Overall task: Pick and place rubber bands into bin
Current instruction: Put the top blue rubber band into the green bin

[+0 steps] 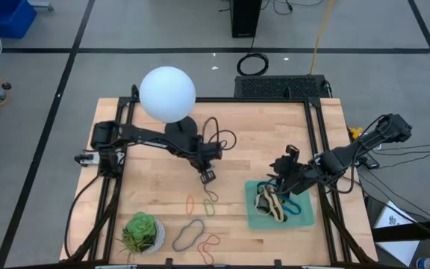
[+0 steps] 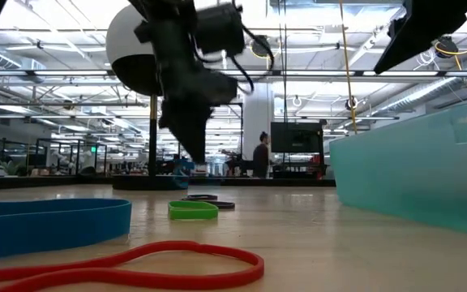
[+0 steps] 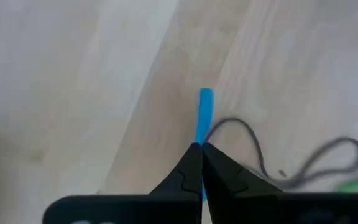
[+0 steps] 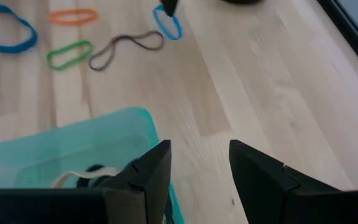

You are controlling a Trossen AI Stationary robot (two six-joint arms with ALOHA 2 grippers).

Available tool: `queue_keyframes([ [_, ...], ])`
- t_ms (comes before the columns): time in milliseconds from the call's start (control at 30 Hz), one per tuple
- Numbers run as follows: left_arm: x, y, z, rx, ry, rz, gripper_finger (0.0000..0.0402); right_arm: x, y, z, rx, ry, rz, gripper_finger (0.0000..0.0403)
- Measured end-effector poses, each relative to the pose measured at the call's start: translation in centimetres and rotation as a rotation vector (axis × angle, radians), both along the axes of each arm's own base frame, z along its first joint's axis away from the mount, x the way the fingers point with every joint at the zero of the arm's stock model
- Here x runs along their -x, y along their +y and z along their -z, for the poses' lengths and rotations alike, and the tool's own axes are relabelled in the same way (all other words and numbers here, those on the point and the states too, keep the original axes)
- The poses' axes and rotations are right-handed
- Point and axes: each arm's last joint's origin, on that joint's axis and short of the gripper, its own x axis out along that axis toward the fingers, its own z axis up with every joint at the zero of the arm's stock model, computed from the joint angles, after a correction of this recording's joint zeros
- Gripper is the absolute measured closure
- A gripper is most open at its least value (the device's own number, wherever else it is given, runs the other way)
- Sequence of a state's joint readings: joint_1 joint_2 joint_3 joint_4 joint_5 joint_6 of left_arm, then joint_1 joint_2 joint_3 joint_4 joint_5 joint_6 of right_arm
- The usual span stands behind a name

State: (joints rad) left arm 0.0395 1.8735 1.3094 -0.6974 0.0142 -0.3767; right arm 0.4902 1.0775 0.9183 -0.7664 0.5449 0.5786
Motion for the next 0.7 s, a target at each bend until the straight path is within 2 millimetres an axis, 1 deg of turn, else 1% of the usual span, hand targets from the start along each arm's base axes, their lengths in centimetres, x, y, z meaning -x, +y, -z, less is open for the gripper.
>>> queue_keyframes([
  [67, 0.4, -0.1, -1.6, -0.011, -0.042, 0.012, 0.0397, -0.2, 0.1, -0.2, 0.005, -0.022, -0.024, 0.0247],
  [233, 2.1, -0.6, -6.5, -0.041, -0.195, 0.07, 0.0395, -0.7, 0.4, -0.6, 0.055, -0.06, -0.1, 0.0247],
  [400, 3.6, -1.1, -10.6, -0.072, -0.369, 0.118, 0.0398, -1.0, 0.3, -1.0, 0.168, -0.108, -0.112, 0.0248],
  [500, 3.8, -1.5, -12.0, -0.082, -0.455, 0.136, 0.0394, -1.3, 0.2, -1.3, 0.229, -0.146, -0.09, 0.0248],
  [600, 3.6, -1.8, -12.4, -0.099, -0.503, 0.176, 0.0398, -1.9, 0.1, -1.5, 0.245, -0.192, -0.089, 0.0248],
  [700, 3.1, -2.3, -12.6, -0.121, -0.551, 0.215, 0.0394, -2.6, 0.0, -1.1, 0.263, -0.254, -0.107, 0.0248],
])
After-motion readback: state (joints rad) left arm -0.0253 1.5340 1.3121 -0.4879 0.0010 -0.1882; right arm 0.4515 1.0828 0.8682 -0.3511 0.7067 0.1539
